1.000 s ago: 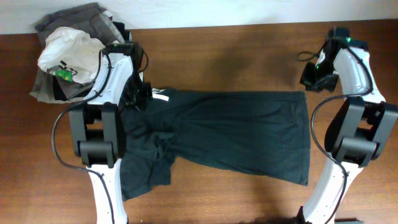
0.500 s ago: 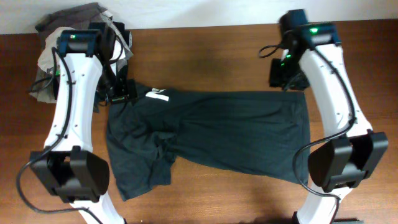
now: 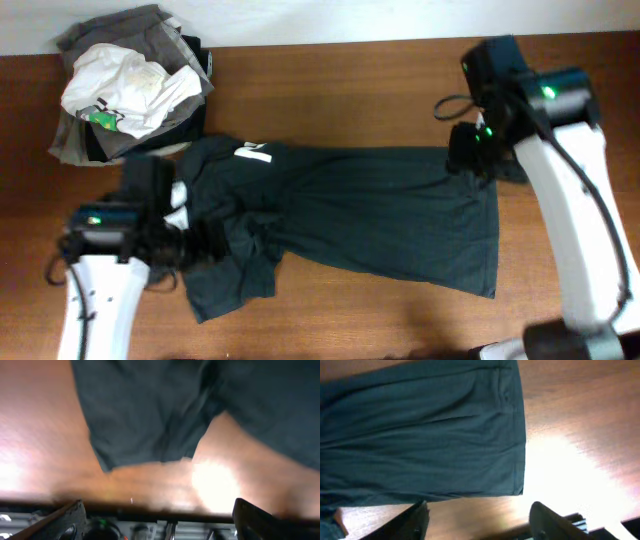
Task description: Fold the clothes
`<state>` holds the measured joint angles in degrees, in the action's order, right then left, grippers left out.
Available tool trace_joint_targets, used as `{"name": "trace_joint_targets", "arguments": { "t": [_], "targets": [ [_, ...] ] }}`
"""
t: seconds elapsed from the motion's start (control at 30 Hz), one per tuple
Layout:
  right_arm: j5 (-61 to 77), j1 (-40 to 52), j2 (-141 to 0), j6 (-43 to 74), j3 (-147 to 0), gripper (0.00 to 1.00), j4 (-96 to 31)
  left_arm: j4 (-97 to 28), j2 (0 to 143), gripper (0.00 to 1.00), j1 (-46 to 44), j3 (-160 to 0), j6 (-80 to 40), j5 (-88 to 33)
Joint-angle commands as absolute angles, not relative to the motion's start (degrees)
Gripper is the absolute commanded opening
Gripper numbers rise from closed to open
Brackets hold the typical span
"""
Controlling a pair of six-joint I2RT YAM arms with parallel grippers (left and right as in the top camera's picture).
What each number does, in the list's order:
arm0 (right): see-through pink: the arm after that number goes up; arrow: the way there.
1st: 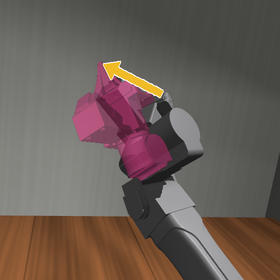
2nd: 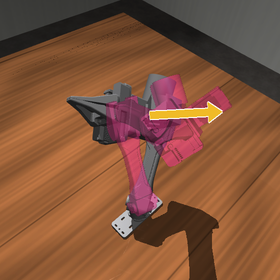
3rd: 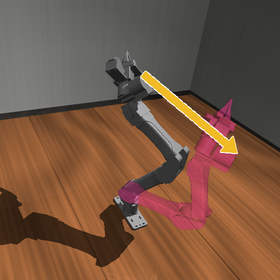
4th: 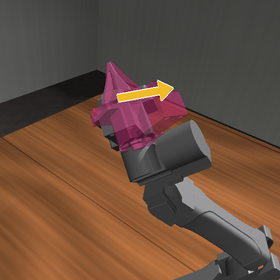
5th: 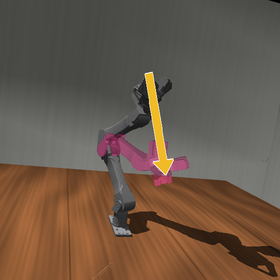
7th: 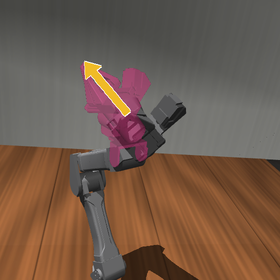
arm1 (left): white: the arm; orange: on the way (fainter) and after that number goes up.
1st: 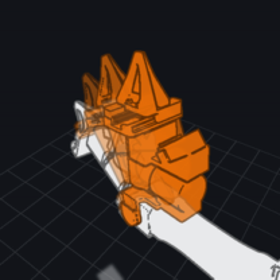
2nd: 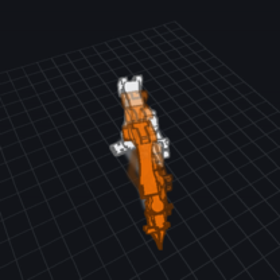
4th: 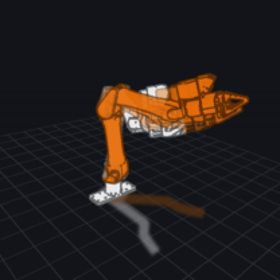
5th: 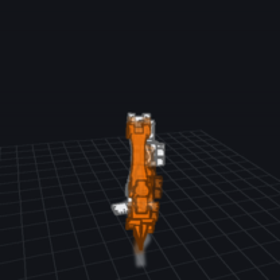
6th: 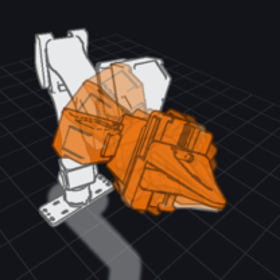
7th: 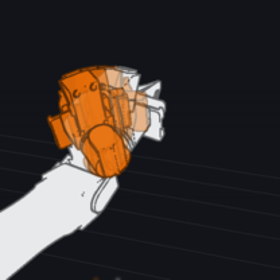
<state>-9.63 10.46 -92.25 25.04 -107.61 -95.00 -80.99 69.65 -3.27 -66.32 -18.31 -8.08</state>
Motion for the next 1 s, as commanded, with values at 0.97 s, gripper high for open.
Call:
{"name": "trace_joint_targets", "arguments": {
  "t": [0.97],
  "targets": [
    [-6.2,2.4,-87.5,24.1,-77.0,0.82,-74.8,-62.3,96.1,0.81,5.4,-43.2,-24.0,-4.6]
  ]
}}
